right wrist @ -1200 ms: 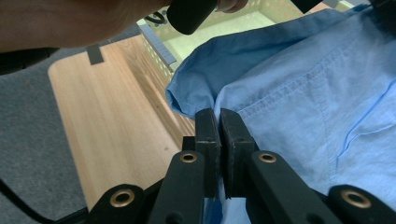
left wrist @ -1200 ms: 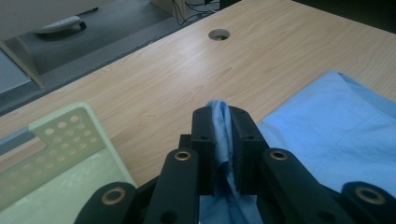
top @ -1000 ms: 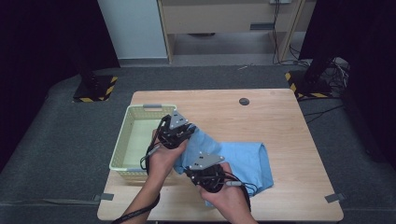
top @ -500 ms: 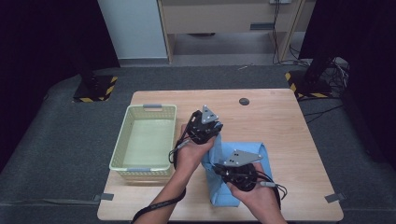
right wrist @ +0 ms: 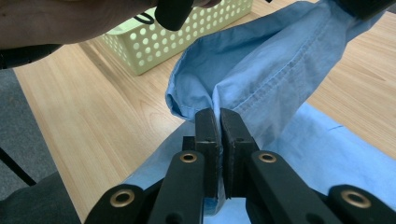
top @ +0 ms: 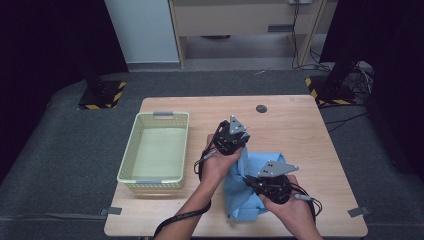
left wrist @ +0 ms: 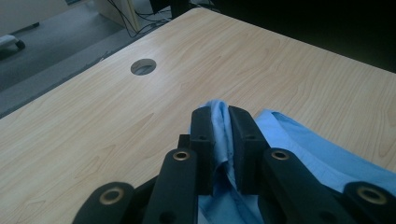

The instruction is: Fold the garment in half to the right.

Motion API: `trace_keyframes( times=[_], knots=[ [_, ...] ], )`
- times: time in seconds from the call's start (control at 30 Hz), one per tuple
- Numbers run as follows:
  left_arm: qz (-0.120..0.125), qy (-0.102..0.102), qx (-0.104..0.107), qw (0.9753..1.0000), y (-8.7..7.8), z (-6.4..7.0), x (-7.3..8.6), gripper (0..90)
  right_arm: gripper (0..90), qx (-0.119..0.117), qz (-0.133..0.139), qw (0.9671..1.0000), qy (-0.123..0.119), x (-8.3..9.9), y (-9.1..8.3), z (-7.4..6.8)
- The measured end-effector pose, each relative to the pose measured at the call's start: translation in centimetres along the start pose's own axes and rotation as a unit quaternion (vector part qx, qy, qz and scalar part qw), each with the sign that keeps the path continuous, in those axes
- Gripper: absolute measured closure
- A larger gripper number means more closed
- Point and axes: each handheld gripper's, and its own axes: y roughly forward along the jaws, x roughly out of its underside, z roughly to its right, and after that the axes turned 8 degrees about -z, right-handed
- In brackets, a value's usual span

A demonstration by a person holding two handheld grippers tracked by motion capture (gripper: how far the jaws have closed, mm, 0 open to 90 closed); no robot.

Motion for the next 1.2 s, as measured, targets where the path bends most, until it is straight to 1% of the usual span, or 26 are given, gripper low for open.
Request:
trace_keyframes(
  times=[0.1, 0.27, 0.4, 0.5, 0.57, 0.6, 0.63, 0.67, 0.7, 0.77, 0.8, 0.83, 0.9, 1.0, 1.07, 1.2],
  knots=[
    [-0.004, -0.002, 0.005, 1.0, 0.7, 0.0, 0.1, 80.8, 86.9, 0.006, -0.004, 1.0, -0.002, 0.3, -0.1, 0.4],
    [-0.004, -0.002, 0.014, 0.9999, 1.9, 0.1, 0.2, 80.6, 86.9, 0.013, -0.01, 0.9998, 0.008, 1.2, 0.0, 1.2],
    [-0.007, -0.001, 0.019, 0.9998, 3.0, 0.4, 0.2, 80.2, 86.9, 0.018, -0.012, 0.9997, 0.014, 1.8, 0.2, 1.7],
    [-0.011, 0.004, 0.023, 0.9997, 3.8, 0.7, 0.1, 79.5, 86.9, 0.022, -0.013, 0.9995, 0.016, 2.4, 0.3, 1.9],
    [-0.012, 0.006, 0.025, 0.9996, 4.4, 1.0, 0.0, 77.3, 86.9, 0.024, -0.013, 0.9994, 0.02, 2.8, 0.5, 2.1],
    [-0.012, 0.006, 0.024, 0.9996, 4.6, 1.1, 0.0, 74.5, 86.9, 0.025, -0.015, 0.9994, 0.02, 3.1, 0.6, 2.2],
    [-0.012, 0.003, 0.021, 0.9997, 4.9, 1.1, 0.0, 69.6, 86.9, 0.026, -0.019, 0.9993, 0.019, 3.3, 0.8, 2.2],
    [-0.012, 0.001, 0.022, 0.9997, 5.1, 1.2, 0.1, 65.0, 86.9, 0.028, -0.021, 0.9992, 0.018, 3.6, 1.1, 2.3],
    [-0.011, 0.003, 0.024, 0.9996, 5.2, 1.2, 0.1, 64.1, 86.9, 0.028, -0.023, 0.9991, 0.02, 3.8, 1.3, 2.3],
    [-0.011, 0.005, 0.023, 0.9997, 5.3, 1.4, 0.2, 58.8, 86.9, 0.031, -0.03, 0.9989, 0.02, 4.2, 1.7, 2.5],
    [-0.01, 0.002, 0.022, 0.9997, 5.2, 1.4, 0.3, 54.7, 86.9, 0.033, -0.031, 0.9988, 0.02, 4.4, 1.9, 2.7],
    [-0.008, 0.0, 0.024, 0.9997, 5.1, 1.3, 0.4, 52.4, 86.9, 0.034, -0.032, 0.9986, 0.025, 4.6, 2.0, 2.8],
    [-0.006, 0.0, 0.026, 0.9996, 4.7, 1.3, 0.5, 52.6, 86.9, 0.037, -0.033, 0.9982, 0.032, 4.9, 2.1, 3.1],
    [0.0, -0.005, 0.026, 0.9996, 4.0, 1.2, 1.0, 49.6, 86.7, 0.038, -0.033, 0.998, 0.039, 5.3, 2.2, 3.3],
    [0.003, -0.004, 0.027, 0.9996, 3.4, 1.1, 1.4, 48.7, 86.6, 0.039, -0.031, 0.9979, 0.042, 5.5, 2.2, 3.2],
    [0.004, -0.004, 0.029, 0.9996, 2.6, 1.2, 2.6, 43.7, 86.0, 0.041, -0.032, 0.9976, 0.045, 5.9, 2.2, 3.2]
  ],
)
